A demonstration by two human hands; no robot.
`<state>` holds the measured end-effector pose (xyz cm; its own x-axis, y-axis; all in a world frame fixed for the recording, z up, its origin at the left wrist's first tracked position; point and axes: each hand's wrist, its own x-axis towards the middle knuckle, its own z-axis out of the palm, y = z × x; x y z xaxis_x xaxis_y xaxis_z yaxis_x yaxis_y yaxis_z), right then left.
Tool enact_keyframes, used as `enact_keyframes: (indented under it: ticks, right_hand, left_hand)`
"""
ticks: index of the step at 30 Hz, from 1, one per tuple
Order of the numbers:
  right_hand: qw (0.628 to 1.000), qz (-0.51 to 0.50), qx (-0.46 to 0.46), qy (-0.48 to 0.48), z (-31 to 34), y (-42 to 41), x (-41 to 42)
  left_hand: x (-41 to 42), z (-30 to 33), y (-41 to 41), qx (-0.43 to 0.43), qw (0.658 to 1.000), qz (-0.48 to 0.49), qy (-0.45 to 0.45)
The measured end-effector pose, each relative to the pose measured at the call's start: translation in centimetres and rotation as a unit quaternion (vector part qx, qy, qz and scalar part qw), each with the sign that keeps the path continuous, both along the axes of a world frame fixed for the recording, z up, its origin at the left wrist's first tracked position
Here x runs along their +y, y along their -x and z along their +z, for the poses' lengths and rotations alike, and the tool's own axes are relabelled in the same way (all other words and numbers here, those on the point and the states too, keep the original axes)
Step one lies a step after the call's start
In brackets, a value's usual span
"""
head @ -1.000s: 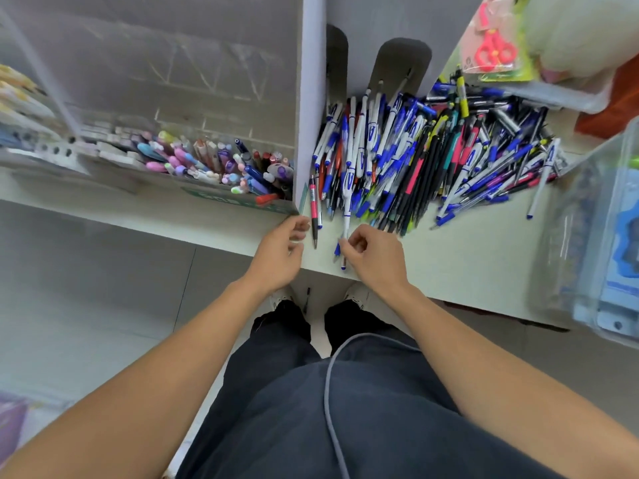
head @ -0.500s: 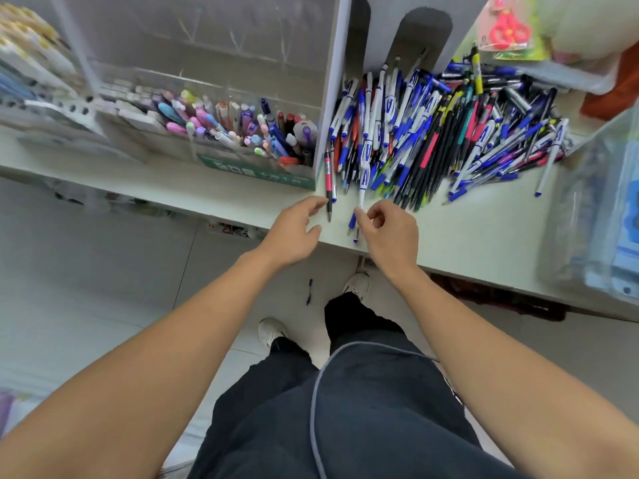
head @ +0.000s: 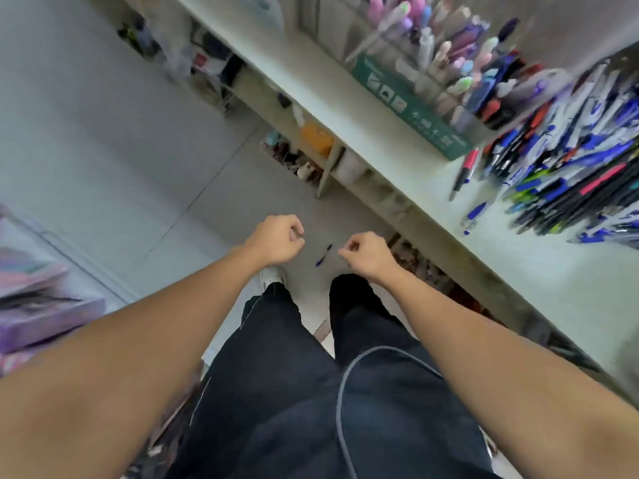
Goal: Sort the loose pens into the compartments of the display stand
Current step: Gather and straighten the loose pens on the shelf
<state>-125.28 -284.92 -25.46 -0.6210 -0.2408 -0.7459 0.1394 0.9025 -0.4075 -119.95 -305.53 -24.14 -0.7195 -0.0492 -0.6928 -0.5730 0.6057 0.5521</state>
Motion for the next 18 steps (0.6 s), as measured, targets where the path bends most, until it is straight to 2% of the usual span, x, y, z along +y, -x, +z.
enact_keyframes:
  ticks: [3, 7, 12, 15, 18]
  right_hand:
    - [0.994, 0.026, -0.078, -0.066, -8.6, -0.3, -1.9]
    - [0.981, 0.011, -0.145, -0.129, -23.7, -1.0, -4.1]
    - [0.96, -0.134, -0.171, -0.178, -44.3, -2.6, -5.2]
    - [0.943, -0.197, -0.164, -0.212, -53.2, -3.5, -5.4]
    - [0.935, -0.22, -0.142, -0.238, -60.3, -3.7, -4.9]
  left_hand:
    - [-0.8, -7.3, -2.2, -0.068, 0.997, 0.014, -0.022]
    - [-0.9, -20.0, -3.8, -0.118, 0.991, 0.051, -0.033]
    - [-1.3, -37.2, -5.1, -0.144, 0.989, 0.011, -0.009]
    - [-1.7, -45.8, -5.7, -0.146, 0.989, 0.01, 0.008]
    - [-1.4, -52.7, -6.1, -0.143, 0.99, 0.01, 0.008]
